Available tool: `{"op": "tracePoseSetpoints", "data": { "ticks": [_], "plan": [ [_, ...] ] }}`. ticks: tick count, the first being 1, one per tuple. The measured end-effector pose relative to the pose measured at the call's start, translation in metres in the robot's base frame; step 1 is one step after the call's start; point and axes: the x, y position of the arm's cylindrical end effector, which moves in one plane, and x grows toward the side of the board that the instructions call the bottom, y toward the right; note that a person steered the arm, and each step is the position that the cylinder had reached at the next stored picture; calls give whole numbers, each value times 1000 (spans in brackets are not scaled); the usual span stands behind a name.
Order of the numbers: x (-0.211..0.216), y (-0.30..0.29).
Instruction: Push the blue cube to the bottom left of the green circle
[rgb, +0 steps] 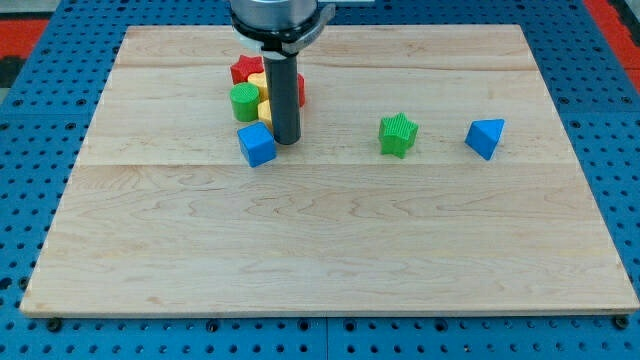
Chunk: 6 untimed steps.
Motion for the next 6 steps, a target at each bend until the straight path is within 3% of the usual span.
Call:
{"op": "tracePoseSetpoints", "data": {
  "ticks": [1,2,3,5,6],
  "plan": [
    [7,5],
    [73,30],
    [66,-6],
    [2,-35],
    [23,-37]
  ]
}}
